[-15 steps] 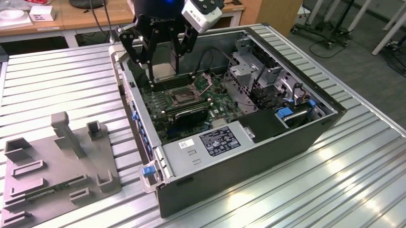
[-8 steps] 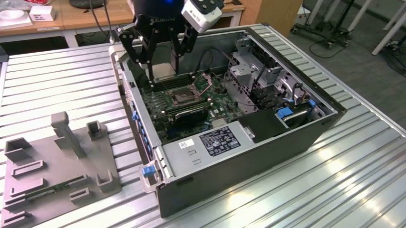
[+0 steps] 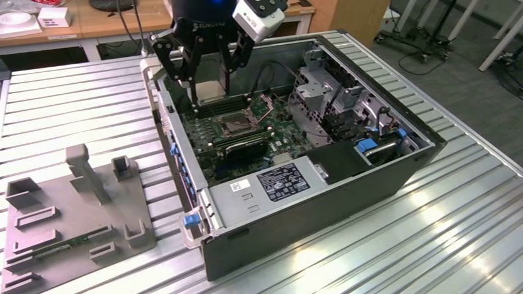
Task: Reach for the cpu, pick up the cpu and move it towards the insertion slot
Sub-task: 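Pick up the cpu and move it towards the insertion slot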
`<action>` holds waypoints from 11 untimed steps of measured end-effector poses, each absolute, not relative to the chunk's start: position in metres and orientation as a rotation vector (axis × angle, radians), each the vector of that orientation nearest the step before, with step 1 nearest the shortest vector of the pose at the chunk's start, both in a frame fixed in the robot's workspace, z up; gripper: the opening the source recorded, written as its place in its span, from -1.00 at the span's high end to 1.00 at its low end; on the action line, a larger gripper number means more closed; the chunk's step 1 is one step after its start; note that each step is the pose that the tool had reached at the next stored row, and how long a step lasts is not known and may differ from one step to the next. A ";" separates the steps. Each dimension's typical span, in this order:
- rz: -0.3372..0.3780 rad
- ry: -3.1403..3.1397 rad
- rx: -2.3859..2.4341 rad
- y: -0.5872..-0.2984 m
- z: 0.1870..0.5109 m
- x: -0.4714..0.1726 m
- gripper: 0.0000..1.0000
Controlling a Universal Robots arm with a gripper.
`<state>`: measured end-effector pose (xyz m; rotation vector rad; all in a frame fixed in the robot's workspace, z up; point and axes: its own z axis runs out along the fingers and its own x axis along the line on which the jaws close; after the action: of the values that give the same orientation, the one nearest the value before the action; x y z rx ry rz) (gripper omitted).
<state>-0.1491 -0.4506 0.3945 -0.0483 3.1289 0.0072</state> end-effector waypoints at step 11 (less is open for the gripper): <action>0.007 3.129 0.001 -0.448 0.395 -0.149 -0.09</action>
<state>-0.1491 -0.4484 0.3945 0.0012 3.1292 0.0069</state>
